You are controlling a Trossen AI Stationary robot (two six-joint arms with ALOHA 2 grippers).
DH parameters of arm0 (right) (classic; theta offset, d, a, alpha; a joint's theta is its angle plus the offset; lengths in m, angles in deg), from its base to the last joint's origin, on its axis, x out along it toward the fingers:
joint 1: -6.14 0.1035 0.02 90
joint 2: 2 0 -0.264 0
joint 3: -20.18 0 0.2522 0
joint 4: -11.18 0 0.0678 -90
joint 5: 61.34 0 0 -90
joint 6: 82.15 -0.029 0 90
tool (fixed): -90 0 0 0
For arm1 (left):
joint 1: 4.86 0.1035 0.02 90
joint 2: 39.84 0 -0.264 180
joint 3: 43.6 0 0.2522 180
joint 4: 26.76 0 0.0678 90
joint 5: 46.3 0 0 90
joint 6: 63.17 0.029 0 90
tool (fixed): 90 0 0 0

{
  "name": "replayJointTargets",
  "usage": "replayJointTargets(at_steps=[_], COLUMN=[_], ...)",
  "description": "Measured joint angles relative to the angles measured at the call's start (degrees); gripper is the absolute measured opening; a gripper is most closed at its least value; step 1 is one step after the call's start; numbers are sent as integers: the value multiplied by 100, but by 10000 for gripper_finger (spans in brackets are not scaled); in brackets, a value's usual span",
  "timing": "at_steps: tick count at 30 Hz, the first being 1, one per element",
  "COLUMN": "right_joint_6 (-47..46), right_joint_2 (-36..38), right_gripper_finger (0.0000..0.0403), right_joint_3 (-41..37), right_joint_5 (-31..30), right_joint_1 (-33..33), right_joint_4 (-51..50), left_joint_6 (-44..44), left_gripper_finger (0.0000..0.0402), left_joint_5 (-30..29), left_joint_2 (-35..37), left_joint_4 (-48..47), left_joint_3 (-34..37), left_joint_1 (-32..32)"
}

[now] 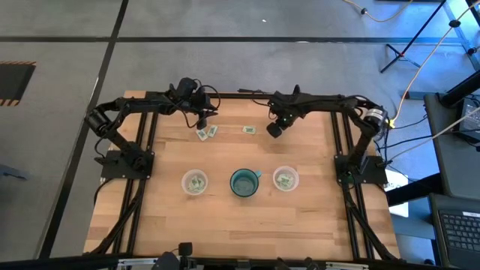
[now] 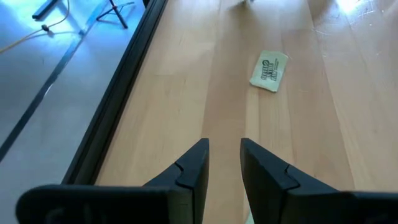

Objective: Pick and place Stevia / Truvia into bins
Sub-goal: Put the green stevia packet into the right transparent container

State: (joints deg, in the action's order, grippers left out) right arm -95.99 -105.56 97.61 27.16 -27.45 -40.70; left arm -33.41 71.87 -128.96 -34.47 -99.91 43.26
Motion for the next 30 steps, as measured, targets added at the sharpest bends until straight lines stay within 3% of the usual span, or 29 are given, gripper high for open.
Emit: replayJointTargets(at_steps=[7,13,22,30], right_joint_6=[-251,-951,-2526,-4355], right_joint_2=[869,1691,2158,1943], right_gripper_finger=[2,1,1,0], right_joint_3=[6,12,14,14], right_joint_5=[-17,100,770,254], right_joint_1=[305,974,2859,4312], right_joint_4=[-181,-868,-1385,-1410], left_joint_6=[0,0,59,100], left_gripper_finger=[86,86,86,86], left_joint_5=[0,1,1,1], left_joint_2=[0,0,0,0], left_joint_4=[6,20,65,70], left_joint_3=[0,0,0,0], left_joint_1=[0,0,0,0])
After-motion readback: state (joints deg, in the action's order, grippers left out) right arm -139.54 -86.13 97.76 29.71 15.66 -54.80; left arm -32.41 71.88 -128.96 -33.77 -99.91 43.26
